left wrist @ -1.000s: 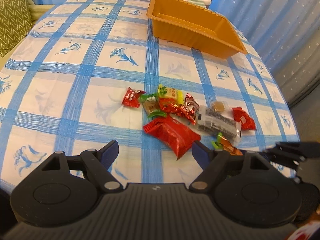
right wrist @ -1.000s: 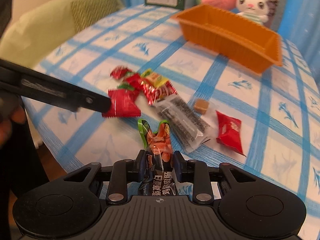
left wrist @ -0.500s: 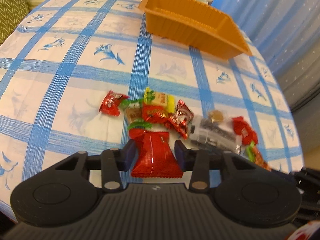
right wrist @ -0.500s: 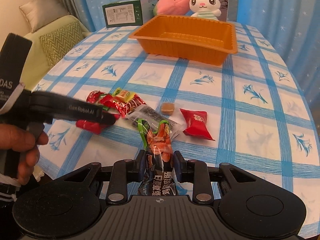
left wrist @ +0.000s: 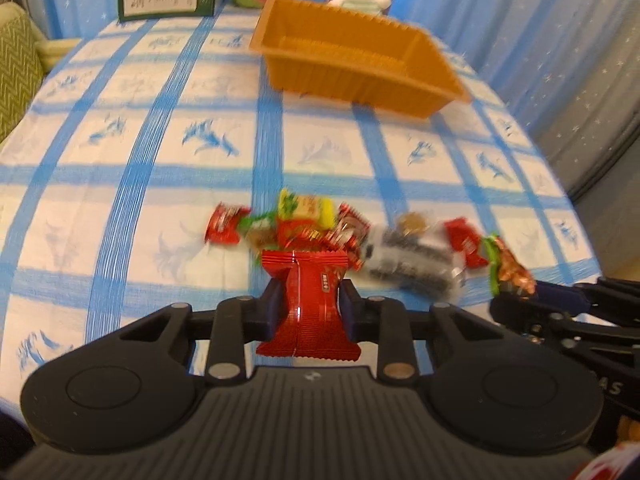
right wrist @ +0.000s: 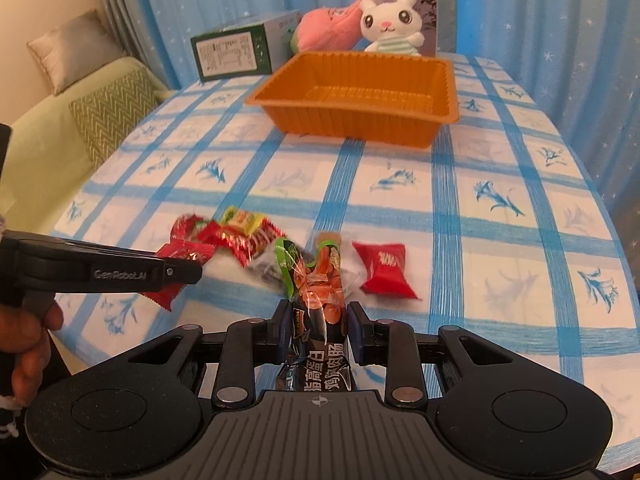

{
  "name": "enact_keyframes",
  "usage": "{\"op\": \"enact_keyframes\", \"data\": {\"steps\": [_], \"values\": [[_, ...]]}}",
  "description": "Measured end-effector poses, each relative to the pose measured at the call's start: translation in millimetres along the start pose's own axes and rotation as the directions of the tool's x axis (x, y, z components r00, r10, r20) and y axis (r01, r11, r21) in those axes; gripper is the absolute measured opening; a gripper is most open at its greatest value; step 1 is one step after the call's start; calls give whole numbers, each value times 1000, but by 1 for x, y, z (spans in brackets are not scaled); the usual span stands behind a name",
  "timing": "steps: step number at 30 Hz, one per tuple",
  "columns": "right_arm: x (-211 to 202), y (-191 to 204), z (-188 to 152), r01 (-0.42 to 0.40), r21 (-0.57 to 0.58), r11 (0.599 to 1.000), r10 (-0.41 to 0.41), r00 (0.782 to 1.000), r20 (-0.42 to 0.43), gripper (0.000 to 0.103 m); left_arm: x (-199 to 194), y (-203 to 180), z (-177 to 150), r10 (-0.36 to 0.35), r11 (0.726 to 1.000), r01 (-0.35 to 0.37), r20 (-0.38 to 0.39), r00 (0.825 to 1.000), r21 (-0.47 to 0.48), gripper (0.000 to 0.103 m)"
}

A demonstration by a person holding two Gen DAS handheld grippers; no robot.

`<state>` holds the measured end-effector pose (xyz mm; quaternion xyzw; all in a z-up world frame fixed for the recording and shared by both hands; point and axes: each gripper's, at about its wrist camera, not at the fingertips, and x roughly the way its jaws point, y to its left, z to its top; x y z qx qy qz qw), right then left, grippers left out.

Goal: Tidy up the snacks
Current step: 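Grasp the red candy packet with the left gripper while the right gripper holds the jerky pack, then carry both packs over the orange tray and open both grippers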

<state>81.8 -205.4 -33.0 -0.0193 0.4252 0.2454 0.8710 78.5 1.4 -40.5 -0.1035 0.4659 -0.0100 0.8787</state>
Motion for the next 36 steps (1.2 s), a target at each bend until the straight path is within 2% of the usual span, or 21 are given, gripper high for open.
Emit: {"op": "enact_keyframes", "data": {"steps": [6,13,17,26,36], "values": [[-6,-7,25,0,54,999,-3,999,48,29,-10,-12,32,-36,999,34,58,998,42,27],[3,-27,79,8,90,996,-19,993,116,29,-8,-26,89,-69,994,58,122,990,97,27],[17,-39,120,22,93,995,-35,989,147,29,4,-29,127,-72,991,54,155,985,118,27],[72,-64,203,55,117,992,-74,984,160,29,49,-19,204,-61,995,44,192,980,88,27],[114,-85,238,55,185,981,-81,988,135,29,92,-11,232,-59,995,44,176,983,85,27]]}}
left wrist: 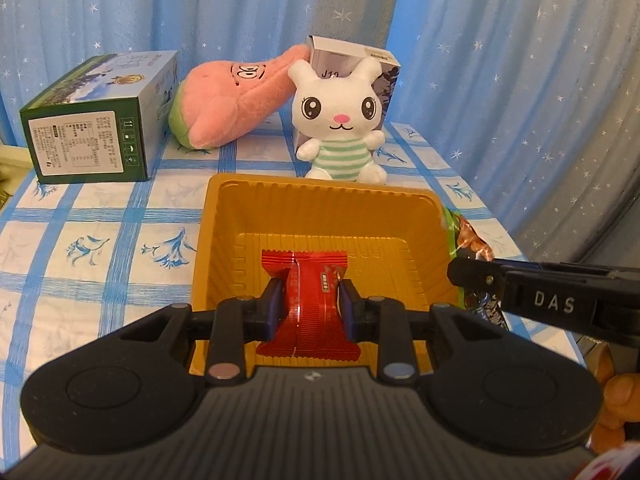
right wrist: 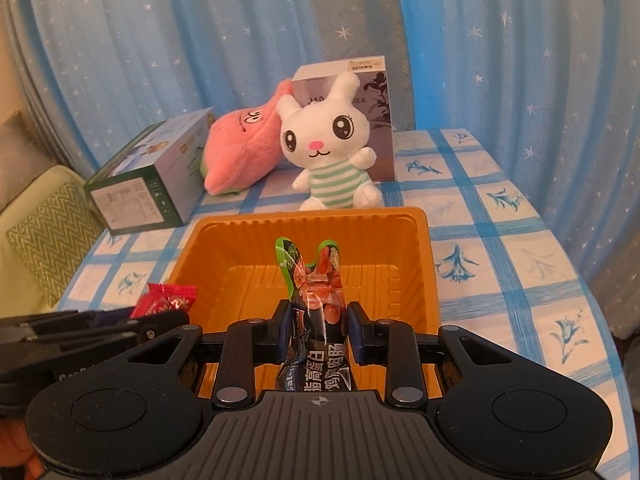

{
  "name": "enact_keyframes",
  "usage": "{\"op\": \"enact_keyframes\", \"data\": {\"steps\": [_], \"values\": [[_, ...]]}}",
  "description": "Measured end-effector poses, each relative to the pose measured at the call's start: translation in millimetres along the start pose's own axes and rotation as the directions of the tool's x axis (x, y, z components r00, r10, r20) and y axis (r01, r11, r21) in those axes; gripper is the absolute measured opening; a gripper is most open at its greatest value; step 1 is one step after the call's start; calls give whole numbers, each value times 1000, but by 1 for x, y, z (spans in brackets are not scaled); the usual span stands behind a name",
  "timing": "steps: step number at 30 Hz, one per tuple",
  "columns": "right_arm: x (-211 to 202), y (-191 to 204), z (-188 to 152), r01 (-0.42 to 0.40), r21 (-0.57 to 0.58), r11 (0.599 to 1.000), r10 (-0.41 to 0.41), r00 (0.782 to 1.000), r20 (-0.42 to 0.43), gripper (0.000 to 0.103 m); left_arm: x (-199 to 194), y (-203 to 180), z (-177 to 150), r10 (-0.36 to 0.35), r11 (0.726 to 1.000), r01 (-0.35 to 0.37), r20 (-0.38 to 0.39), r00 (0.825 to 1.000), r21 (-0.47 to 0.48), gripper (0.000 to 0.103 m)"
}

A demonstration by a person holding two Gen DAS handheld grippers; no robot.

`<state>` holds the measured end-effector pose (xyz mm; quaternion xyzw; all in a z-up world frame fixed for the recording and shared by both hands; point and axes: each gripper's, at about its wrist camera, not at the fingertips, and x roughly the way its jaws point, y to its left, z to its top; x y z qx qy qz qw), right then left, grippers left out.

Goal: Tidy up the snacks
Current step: 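Carry both packs over the orange tray and open both grippers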

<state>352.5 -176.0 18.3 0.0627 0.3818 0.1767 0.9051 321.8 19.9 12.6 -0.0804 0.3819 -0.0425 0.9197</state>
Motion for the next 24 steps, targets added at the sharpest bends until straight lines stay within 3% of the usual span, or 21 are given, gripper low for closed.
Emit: {"op": "enact_keyframes", "data": {"steps": [4,6,16,24], "values": [[9,-6,4,8,23,1000,-8,1000,-6,29,11,4,4,2,1000,-2,8,1000,-22,31],[11,-8,4,8,38,999,-7,1000,-12,30,13,8,4,-2,999,2,7,1000,-35,43],[17,-14,-1,7,51,999,-6,1000,-25,30,5,21,-11,3,999,-3,2,1000,-39,45],[18,-18,5,-10,75,997,9,1000,10,31,-6,23,-18,-6,999,6,3,1000,-42,59]]}}
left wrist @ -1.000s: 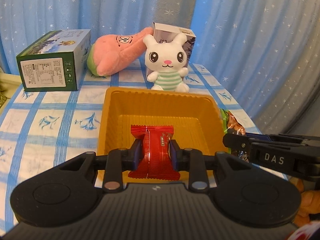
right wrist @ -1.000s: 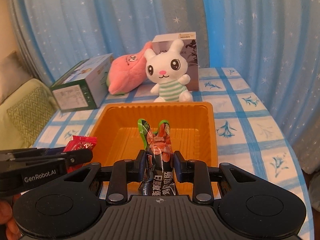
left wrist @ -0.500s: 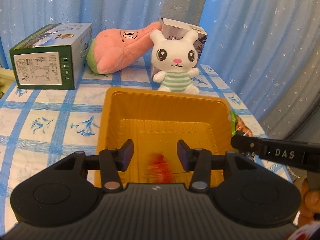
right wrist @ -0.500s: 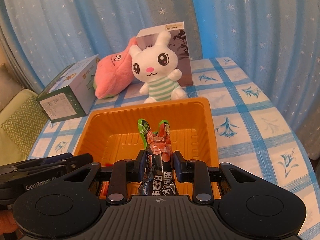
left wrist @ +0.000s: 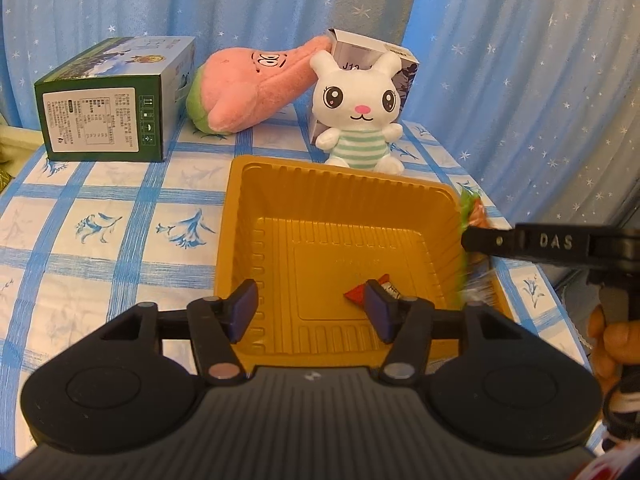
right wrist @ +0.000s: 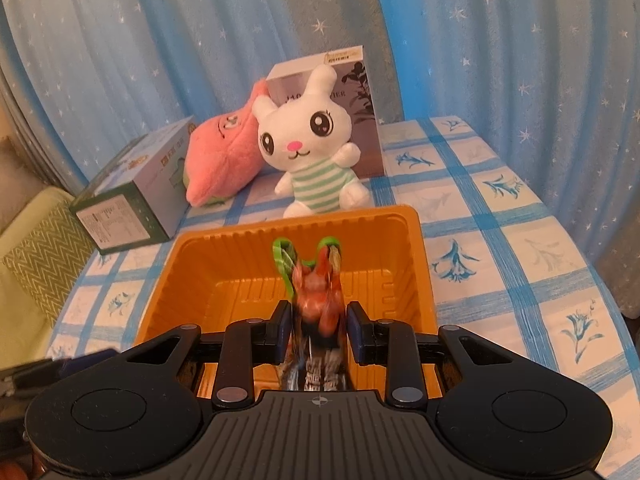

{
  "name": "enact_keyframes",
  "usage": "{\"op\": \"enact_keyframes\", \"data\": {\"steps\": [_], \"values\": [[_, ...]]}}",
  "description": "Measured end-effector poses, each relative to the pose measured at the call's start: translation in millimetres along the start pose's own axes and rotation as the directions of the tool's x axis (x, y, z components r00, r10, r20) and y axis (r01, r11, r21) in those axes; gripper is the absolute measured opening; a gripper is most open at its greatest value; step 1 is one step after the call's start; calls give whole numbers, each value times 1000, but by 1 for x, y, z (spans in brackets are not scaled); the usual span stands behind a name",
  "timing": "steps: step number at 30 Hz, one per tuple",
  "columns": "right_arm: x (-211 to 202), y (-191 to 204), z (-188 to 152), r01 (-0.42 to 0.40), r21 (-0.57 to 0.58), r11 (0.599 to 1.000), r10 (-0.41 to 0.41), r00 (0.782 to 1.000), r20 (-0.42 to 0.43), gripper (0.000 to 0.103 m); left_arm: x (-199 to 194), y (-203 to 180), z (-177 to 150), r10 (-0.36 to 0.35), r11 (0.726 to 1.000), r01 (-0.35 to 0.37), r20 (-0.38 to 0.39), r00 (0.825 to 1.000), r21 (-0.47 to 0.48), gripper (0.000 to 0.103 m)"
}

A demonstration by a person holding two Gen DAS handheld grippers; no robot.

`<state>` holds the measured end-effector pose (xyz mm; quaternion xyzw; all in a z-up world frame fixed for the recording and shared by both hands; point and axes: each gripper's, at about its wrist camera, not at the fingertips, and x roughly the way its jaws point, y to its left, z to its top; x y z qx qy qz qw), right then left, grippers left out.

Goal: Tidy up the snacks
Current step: 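Carry both packs over the orange tray and open both grippers, then withdraw both tools from the tray back toward the snack pile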

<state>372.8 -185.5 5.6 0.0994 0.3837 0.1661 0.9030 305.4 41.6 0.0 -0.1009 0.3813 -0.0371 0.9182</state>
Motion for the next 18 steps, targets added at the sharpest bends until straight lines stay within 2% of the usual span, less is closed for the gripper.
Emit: {"op": "enact_keyframes", "data": {"steps": [1,3,7,10,12,18], "values": [[-1,-1,0,3,8,1000,-3,1000,6,33,-2,1,-1,-2,1000,2,0,1000,-3,61],[-8,-4,-3,10,20,1000,-10,999,31,61,-8,1,-5,-1,1000,1,0,1000,-7,65],[-31,-7,-11,10,27,1000,-12,998,64,62,-25,1,-17,3,1000,-3,6,1000,-6,67],[-53,-9,-25,4,50,999,-8,997,71,62,-44,-1,-30,1,1000,-1,17,1000,-13,73],[-71,-9,-41,-1,52,999,-3,998,68,62,-61,-3,-41,1,1000,0,26,1000,-13,77],[-127,-5,-98,14,76,997,-20,997,73,62,-109,-13,-79,28,1000,-27,26,999,-5,77]]}}
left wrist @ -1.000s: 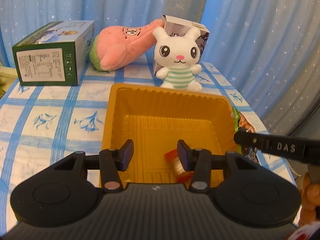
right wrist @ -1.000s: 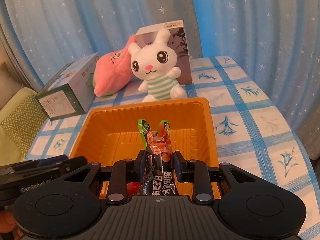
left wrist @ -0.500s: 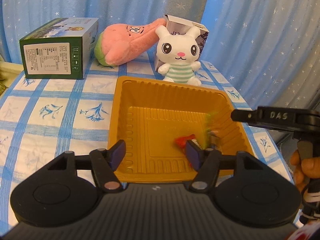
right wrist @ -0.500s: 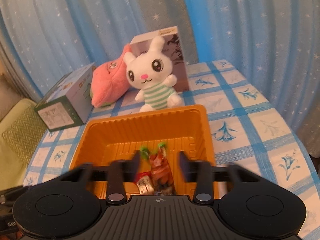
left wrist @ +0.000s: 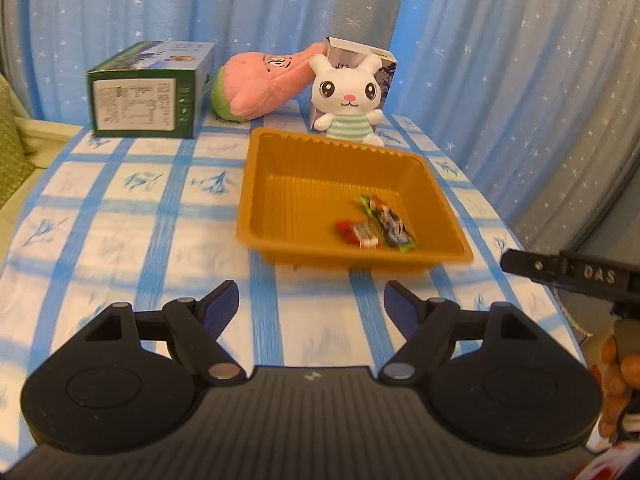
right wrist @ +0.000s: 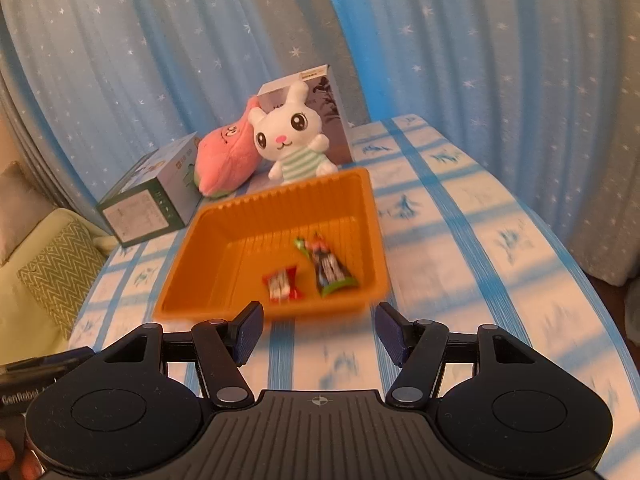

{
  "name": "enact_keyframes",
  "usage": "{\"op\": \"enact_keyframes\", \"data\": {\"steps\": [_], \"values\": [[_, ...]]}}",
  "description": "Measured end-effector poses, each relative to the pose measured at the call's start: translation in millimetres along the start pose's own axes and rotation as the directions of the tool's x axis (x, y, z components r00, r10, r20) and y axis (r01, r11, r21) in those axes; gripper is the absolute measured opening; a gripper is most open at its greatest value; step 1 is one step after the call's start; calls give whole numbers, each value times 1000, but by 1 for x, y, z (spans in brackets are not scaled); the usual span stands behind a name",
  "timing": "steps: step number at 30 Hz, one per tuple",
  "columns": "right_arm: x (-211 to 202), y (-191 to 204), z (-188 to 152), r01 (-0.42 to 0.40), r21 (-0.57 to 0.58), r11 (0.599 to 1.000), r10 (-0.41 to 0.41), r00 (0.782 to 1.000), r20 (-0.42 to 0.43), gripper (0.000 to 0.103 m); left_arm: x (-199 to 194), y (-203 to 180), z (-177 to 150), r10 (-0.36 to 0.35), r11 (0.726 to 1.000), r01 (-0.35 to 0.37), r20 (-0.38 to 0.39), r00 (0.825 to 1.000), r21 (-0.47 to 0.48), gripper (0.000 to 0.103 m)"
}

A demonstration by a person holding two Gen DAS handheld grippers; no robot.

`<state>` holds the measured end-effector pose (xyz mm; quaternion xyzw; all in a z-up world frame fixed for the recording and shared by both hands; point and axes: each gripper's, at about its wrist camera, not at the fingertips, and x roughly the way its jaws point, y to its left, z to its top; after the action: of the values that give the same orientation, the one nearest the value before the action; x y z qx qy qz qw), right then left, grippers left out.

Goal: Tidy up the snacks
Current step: 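Withdraw both tools from the tray back toward the snack pile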

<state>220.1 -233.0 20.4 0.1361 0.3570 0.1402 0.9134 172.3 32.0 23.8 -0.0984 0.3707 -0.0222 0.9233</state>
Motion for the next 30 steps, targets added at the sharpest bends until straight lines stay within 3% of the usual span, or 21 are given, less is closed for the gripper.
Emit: {"op": "enact_keyframes", "data": {"steps": [5,12,20,30], "values": [[-49,1,-43,15,40,999,-15,1000,-1,62,-41,-2,-36,7,1000,-7,6,1000,-26,78],[-93,15,-88,51,-15,999,-52,999,-13,62,-82,-3,-73,-2,999,2,8,1000,-46,80],[-114,24,-113,50,-72,996,-53,998,-32,62,-105,-2,-96,7,999,-7,8,1000,-34,80],[-117,19,-133,60,-78,995,-64,996,-60,62,-105,3,-115,20,999,-22,-29,999,-43,80]]}}
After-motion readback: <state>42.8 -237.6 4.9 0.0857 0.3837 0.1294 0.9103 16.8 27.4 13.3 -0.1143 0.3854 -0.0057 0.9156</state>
